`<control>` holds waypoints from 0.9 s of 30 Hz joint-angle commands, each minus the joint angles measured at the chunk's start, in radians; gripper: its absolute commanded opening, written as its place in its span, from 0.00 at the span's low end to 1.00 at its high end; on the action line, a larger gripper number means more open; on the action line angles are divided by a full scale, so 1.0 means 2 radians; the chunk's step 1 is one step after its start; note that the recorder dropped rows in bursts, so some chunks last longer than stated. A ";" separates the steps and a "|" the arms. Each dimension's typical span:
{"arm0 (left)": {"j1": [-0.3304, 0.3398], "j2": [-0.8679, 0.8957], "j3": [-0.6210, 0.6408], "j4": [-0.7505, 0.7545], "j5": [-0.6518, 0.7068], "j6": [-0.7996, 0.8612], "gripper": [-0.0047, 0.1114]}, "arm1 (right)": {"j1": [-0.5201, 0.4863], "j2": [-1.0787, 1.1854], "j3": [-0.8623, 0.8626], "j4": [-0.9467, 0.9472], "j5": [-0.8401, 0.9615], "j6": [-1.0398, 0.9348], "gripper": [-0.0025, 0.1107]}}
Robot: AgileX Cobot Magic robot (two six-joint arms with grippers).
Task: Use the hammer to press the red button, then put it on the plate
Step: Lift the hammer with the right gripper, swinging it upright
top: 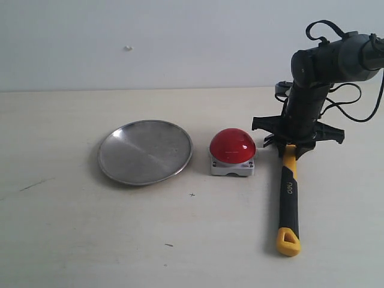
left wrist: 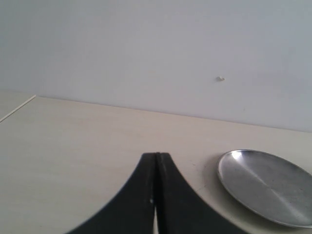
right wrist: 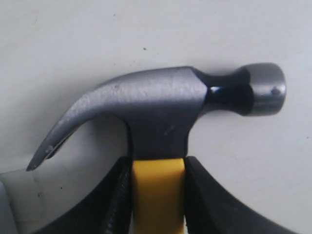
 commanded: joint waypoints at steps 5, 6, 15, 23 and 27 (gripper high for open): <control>0.000 -0.001 0.000 -0.003 0.000 0.000 0.04 | -0.003 0.010 0.003 -0.003 -0.018 -0.005 0.02; 0.000 -0.001 0.000 -0.003 0.000 0.000 0.04 | -0.003 0.010 0.003 -0.003 -0.022 -0.005 0.02; 0.000 -0.001 0.000 -0.003 0.000 0.000 0.04 | -0.006 -0.002 -0.002 -0.004 -0.001 -0.048 0.02; 0.000 -0.001 0.000 -0.003 0.000 0.000 0.04 | -0.015 -0.039 -0.007 -0.002 0.033 -0.113 0.02; 0.000 -0.001 0.000 -0.003 0.000 0.000 0.04 | -0.025 -0.052 -0.007 0.033 0.050 -0.159 0.02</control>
